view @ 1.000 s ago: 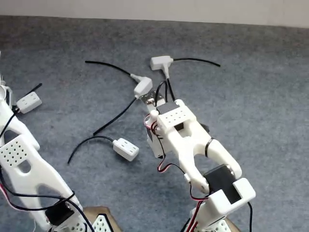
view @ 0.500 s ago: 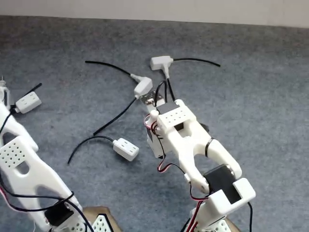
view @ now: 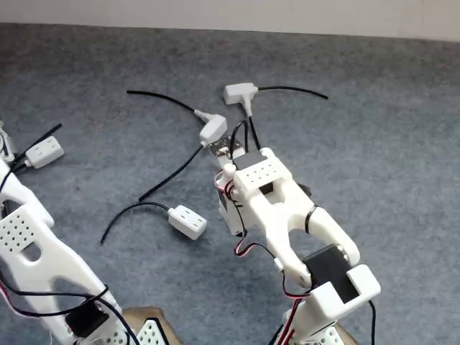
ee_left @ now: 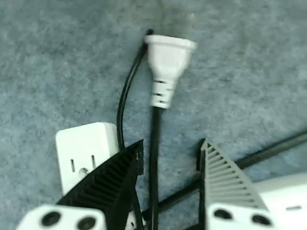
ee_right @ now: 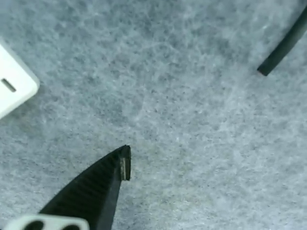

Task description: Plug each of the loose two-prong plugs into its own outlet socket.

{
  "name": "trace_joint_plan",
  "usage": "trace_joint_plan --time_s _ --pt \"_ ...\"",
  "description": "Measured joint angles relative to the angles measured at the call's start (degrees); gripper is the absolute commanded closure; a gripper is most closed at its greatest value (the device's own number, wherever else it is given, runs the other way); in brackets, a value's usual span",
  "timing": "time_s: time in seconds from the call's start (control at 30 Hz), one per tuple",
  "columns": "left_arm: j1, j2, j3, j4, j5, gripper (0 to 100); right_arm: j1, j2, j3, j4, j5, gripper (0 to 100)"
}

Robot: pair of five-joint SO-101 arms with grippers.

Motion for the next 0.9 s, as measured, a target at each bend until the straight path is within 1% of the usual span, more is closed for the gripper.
trace_joint_plan --time_s 0.13,0.43,0.6,0.73,0.83,0.9 --pt "-0.1 0.0 0.0 -0.2 1.7 80 0.0 0.0 0.0 0.0 0.0 40.9" --pt "-0.1 4.1 -0.8 1.0 1.8 80 0.0 0.0 0.0 0.0 0.0 40.9" --pt "0.1 6.0 -1.0 0.9 1.4 90 0.0 0.0 0.0 1.0 0.1 40.9" --pt "0.5 6.4 -1.0 1.0 -2.0 95 0.0 0.0 0.0 1.0 0.1 40.9" --pt "0.7 6.8 -1.0 1.0 -2.8 99 0.0 0.0 0.0 1.0 0.1 40.9" --pt "0.8 6.8 -0.9 1.1 -3.2 100 0.0 0.0 0.0 1.0 0.1 40.9"
